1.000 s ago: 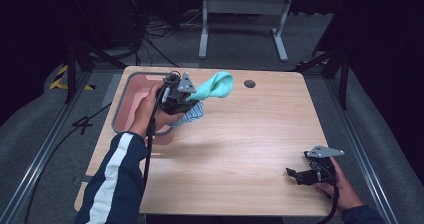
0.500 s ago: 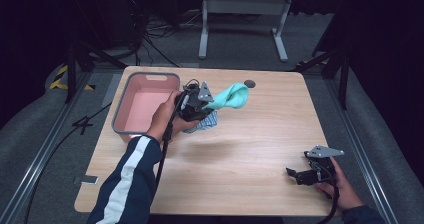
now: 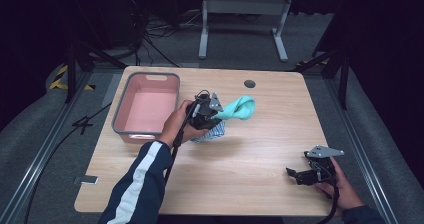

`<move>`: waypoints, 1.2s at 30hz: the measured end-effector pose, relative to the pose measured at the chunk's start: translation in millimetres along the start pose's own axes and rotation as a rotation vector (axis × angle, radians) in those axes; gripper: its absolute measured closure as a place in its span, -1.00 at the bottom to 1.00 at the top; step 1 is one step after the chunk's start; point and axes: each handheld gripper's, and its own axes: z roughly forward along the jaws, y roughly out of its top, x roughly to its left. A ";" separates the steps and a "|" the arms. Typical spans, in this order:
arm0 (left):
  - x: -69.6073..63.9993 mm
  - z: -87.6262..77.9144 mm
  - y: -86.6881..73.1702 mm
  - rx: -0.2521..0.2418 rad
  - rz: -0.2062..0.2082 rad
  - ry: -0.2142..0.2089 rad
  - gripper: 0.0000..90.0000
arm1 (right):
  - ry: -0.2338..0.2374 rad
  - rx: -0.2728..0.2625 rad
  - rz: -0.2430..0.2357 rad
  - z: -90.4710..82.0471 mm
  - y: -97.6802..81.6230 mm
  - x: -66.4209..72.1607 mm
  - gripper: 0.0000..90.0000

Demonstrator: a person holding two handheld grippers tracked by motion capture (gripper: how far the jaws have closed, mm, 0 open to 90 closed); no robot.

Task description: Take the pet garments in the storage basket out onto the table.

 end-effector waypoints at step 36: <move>-16.9 68.3 -18.7 0.108 -0.075 -0.077 0.22 | 0.000 0.000 0.000 0.0 0.0 0.0 -0.99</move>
